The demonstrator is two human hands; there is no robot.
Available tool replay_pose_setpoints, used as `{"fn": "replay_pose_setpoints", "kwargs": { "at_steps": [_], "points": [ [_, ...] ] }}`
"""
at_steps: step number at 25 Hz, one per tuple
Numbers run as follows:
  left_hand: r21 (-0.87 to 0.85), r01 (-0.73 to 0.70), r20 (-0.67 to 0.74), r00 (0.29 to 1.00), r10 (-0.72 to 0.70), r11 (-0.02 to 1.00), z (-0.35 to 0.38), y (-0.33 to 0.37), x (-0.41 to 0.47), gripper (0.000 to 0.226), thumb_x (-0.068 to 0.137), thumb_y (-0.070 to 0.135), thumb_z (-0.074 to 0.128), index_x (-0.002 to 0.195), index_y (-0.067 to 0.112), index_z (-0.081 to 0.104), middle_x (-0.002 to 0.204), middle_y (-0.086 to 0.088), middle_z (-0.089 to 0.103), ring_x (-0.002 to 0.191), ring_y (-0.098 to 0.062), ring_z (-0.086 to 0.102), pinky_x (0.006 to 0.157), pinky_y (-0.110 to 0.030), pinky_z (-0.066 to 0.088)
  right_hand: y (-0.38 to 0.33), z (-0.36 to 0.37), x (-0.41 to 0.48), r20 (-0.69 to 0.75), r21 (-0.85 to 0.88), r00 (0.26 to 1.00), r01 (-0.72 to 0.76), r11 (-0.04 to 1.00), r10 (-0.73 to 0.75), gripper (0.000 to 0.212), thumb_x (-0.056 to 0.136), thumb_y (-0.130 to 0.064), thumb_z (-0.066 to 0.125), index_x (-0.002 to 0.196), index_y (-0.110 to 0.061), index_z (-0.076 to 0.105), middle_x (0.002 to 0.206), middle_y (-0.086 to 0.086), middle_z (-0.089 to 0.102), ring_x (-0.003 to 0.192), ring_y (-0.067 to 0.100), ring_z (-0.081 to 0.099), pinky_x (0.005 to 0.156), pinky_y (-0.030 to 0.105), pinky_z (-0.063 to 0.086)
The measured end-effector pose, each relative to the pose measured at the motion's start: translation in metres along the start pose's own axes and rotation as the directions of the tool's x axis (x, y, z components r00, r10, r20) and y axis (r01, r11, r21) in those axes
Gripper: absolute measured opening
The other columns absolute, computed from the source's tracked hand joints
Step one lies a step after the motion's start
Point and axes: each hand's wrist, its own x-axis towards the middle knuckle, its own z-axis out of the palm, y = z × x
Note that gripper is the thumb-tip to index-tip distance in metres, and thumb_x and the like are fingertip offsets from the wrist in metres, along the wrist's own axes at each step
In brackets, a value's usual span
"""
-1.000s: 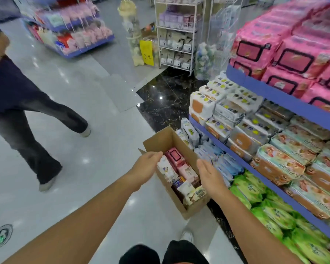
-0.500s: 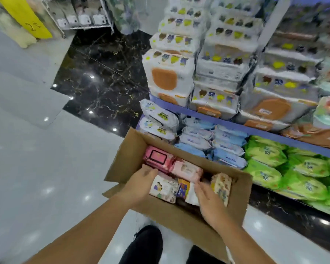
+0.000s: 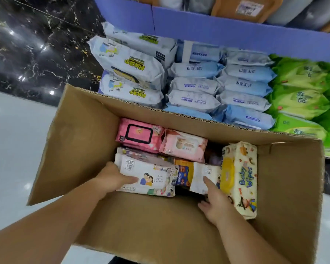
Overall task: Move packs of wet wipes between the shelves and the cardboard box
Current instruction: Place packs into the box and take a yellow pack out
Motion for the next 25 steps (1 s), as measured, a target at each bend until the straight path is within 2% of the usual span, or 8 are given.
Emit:
{"fn": "replay_pose_setpoints", "kwargs": {
  "at_steps": [4, 8, 12, 16, 18, 21, 22, 25],
  "points": [
    [-0.096, -0.002, 0.075, 0.997, 0.009, 0.995, 0.003, -0.01, 0.039, 0.107, 0.029, 0.053, 0.103, 0.123, 0.023, 0.062, 0.114, 0.005, 0.075, 0.099, -0.013, 0.074, 0.083, -0.034, 0.062, 0.002, 0.001, 0.04, 0.122, 0.492, 0.99, -0.001, 0.871, -0.068, 0.055, 0.089, -0.049, 0.069, 0.135, -0.02, 0.059, 0.134, 0.01, 0.063, 0.122, 0.035, 0.059, 0.108, 0.054, 0.045],
    [-0.105, -0.057, 0.238, 0.968, 0.08, 0.993, 0.001, 0.006, 0.027, 0.057, 0.067, 0.027, 0.094, 0.119, 0.028, 0.071, 0.108, 0.01, 0.078, 0.1, -0.008, 0.074, 0.079, -0.023, 0.055, 0.004, 0.006, 0.059, 0.156, 0.536, 0.981, 0.014, 0.844, -0.116, 0.045, 0.089, -0.054, 0.066, 0.121, -0.023, 0.069, 0.117, 0.011, 0.074, 0.111, 0.033, 0.067, 0.104, 0.053, 0.049],
    [-0.137, -0.107, 0.231, 0.963, 0.137, 0.985, 0.002, 0.008, 0.027, 0.05, 0.07, 0.031, 0.091, 0.117, 0.031, 0.072, 0.105, 0.013, 0.079, 0.097, -0.005, 0.074, 0.078, -0.022, 0.054, 0.004, 0.006, 0.058, 0.076, 0.5, 0.995, 0.02, 0.866, -0.068, 0.056, 0.084, -0.056, 0.071, 0.129, -0.023, 0.063, 0.12, 0.008, 0.071, 0.111, 0.029, 0.066, 0.092, 0.044, 0.054],
    [-0.176, -0.142, 0.151, 0.974, 0.169, 0.974, 0.002, 0.009, 0.024, 0.047, 0.071, 0.034, 0.09, 0.114, 0.029, 0.073, 0.102, 0.013, 0.079, 0.095, -0.007, 0.075, 0.081, -0.026, 0.054, 0.003, 0.011, 0.003, 0.142, -0.083, 0.99, 0.001, 0.997, 0.011, 0.051, 0.094, -0.052, 0.061, 0.129, -0.017, 0.049, 0.126, 0.017, 0.06, 0.112, 0.034, 0.061, 0.091, 0.045, 0.053],
    [-0.184, -0.159, 0.134, 0.973, 0.185, 0.97, 0.002, 0.01, 0.023, 0.048, 0.069, 0.035, 0.09, 0.113, 0.027, 0.074, 0.1, 0.012, 0.08, 0.094, -0.01, 0.076, 0.082, -0.028, 0.054, -0.001, 0.0, -0.025, -0.002, -0.494, 0.945, 0.283, 0.822, -0.326, 0.049, 0.092, -0.035, 0.065, 0.133, -0.014, 0.049, 0.119, 0.007, 0.059, 0.097, 0.019, 0.061, 0.075, 0.03, 0.05],
    [-0.215, -0.201, 0.082, 0.971, 0.223, 0.956, 0.005, 0.01, 0.015, 0.049, 0.069, 0.031, 0.091, 0.114, 0.024, 0.074, 0.099, 0.011, 0.08, 0.093, -0.011, 0.076, 0.083, -0.029, 0.055, -0.022, -0.039, -0.051, -0.07, -0.813, 0.495, 0.474, 0.337, -0.866, 0.051, 0.084, -0.03, 0.071, 0.128, -0.012, 0.052, 0.116, 0.004, 0.056, 0.105, 0.026, 0.052, 0.084, 0.037, 0.047],
    [-0.228, -0.228, 0.05, 0.968, 0.246, 0.947, 0.006, 0.011, 0.01, 0.049, 0.069, 0.029, 0.091, 0.114, 0.025, 0.073, 0.098, 0.012, 0.08, 0.093, -0.01, 0.075, 0.083, -0.029, 0.055, -0.028, -0.051, -0.049, -0.066, -0.868, 0.451, 0.415, 0.274, -0.89, 0.056, 0.081, -0.034, 0.074, 0.126, -0.009, 0.051, 0.118, 0.007, 0.055, 0.11, 0.029, 0.05, 0.09, 0.042, 0.047],
    [-0.196, -0.31, -0.038, 0.95, 0.309, 0.93, 0.002, 0.022, -0.004, 0.045, 0.069, 0.034, 0.092, 0.109, 0.034, 0.071, 0.096, 0.02, 0.078, 0.095, -0.008, 0.073, 0.082, -0.029, 0.053, -0.039, -0.06, -0.029, -0.081, -0.905, 0.653, 0.268, 0.329, -0.753, 0.081, 0.072, -0.05, 0.081, 0.129, -0.006, 0.045, 0.125, 0.011, 0.051, 0.121, 0.032, 0.045, 0.098, 0.044, 0.046]
  ]
}}
